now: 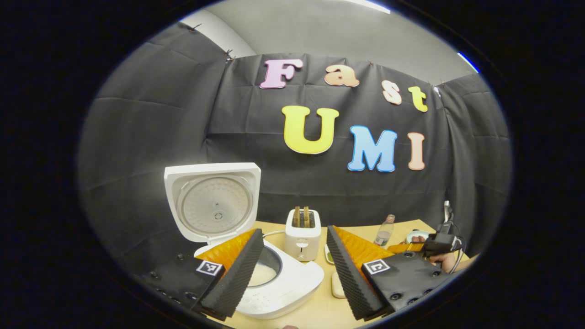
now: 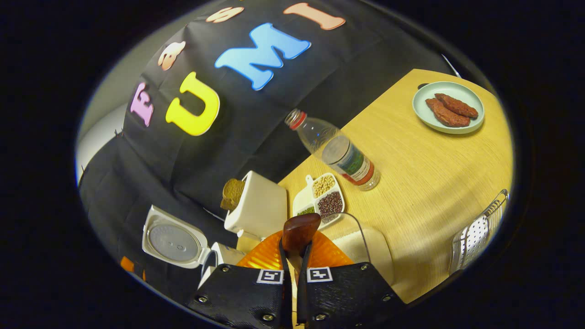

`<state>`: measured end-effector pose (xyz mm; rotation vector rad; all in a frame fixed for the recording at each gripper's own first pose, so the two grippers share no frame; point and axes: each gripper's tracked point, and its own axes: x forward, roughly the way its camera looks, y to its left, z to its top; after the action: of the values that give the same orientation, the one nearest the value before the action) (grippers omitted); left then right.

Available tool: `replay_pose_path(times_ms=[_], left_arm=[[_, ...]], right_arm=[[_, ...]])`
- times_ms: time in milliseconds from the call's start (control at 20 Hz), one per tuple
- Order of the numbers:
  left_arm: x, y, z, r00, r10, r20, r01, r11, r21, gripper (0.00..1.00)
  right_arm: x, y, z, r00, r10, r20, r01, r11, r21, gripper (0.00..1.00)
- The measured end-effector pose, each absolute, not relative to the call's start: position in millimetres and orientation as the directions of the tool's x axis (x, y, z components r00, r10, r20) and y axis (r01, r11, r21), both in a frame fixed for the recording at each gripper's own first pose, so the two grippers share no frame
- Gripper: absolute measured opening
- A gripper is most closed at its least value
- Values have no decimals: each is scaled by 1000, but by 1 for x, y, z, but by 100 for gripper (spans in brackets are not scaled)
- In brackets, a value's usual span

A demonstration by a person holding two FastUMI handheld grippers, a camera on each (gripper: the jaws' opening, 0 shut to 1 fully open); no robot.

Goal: Close the left gripper, press the button to open the rice cooker; take a wooden spoon from the chopstick holder with the right hand, scoop a spoonful of rice and pour it into the rice cooker, then put the wooden spoon back into the chopstick holder.

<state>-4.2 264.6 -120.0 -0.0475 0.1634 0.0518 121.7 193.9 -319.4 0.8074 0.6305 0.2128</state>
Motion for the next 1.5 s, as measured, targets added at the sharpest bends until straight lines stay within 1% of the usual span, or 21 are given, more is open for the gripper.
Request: replay_pose_path(times_ms=[100,250,400,450,500,550,750,950,1050,1200,1500], left_arm=[[-2,264,-120,985,46,-164,-55,997,-48,96],[-2,262,-117,987,39,-156,-48,997,-53,96],[-3,260,-113,990,29,-138,-35,999,-41,96],[-4,260,-112,991,25,-131,-30,999,-34,96],[-6,260,-112,992,13,-125,-17,999,-31,96],[-6,257,-111,993,-6,-119,3,1000,-29,96],[-11,273,-116,993,-1,-122,-1,1000,-22,96],[-21,290,-120,992,17,-121,-19,1000,-24,96],[-27,297,-124,992,21,-122,-24,1000,-17,96],[-34,306,-130,992,15,-122,-17,1000,-15,96],[-50,333,-136,991,43,-126,-45,999,-8,96]], right_arm=[[123,184,-296,825,409,-391,59,625,779,5],[126,172,-261,861,407,-304,66,503,862,4],[129,171,-227,879,416,-232,51,402,914,5],[130,172,-218,881,422,-212,41,379,925,1],[130,176,-207,882,431,-191,30,352,935,4],[131,179,-198,883,435,-175,23,333,943,5],[131,197,-168,876,463,-136,-26,326,945,4],[129,226,-143,854,507,-115,-76,341,937,4],[130,244,-132,839,535,-96,-102,330,939,4],[132,267,-124,819,568,-83,-112,300,947,4],[132,315,-113,764,639,-82,-151,300,942,4]])
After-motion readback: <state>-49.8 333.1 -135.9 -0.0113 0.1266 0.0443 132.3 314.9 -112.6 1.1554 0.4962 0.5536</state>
